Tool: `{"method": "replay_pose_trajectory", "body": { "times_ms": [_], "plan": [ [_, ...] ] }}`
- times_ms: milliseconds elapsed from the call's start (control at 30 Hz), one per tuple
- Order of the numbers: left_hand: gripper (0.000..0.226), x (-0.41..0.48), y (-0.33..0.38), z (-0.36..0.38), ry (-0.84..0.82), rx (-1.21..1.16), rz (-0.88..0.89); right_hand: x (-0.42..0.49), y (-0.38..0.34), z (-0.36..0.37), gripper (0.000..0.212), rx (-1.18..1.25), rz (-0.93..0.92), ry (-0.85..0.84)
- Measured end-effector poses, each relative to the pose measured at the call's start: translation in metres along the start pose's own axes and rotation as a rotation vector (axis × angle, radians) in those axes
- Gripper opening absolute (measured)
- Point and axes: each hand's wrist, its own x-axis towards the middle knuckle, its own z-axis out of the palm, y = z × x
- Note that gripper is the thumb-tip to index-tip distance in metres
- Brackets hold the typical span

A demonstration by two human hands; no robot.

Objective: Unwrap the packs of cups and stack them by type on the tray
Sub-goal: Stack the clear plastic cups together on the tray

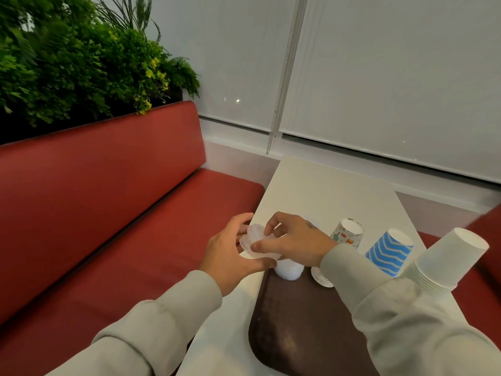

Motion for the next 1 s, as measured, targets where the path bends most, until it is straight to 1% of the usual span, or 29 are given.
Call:
{"method": "replay_pose_trajectory", "body": {
  "times_ms": [100, 167, 267, 367, 467, 600, 800, 1000],
  "plan": [
    [0.083, 0.003, -0.005, 0.003, 0.008, -0.01, 0.0, 0.004, 0.004, -0.009, 0.043, 0.042, -0.004, 0.035],
    [0.084, 0.006, -0.008, 0.004, 0.016, -0.009, -0.007, 0.007, 0.006, -0.019, 0.04, 0.027, -0.003, 0.071],
    [0.085, 0.009, -0.014, 0.006, 0.03, 0.018, -0.014, 0.013, 0.011, -0.037, 0.038, 0.041, 0.003, 0.201],
    [0.082, 0.012, -0.022, 0.006, 0.045, 0.021, -0.03, 0.019, 0.018, -0.048, 0.042, -0.021, 0.034, 0.317],
    [0.081, 0.015, -0.03, 0.006, 0.059, 0.023, -0.042, 0.026, 0.027, -0.052, 0.046, -0.055, 0.067, 0.374],
    [0.083, 0.015, -0.039, 0.007, 0.065, 0.026, -0.058, 0.036, 0.042, -0.047, 0.049, -0.139, 0.135, 0.343],
    [0.084, 0.016, -0.049, 0.009, 0.067, 0.029, -0.085, 0.043, 0.057, -0.031, 0.051, -0.188, 0.206, 0.265],
    [0.085, 0.015, -0.048, 0.011, 0.071, 0.026, -0.089, 0.044, 0.061, -0.026, 0.052, -0.22, 0.243, 0.271]
  ]
}}
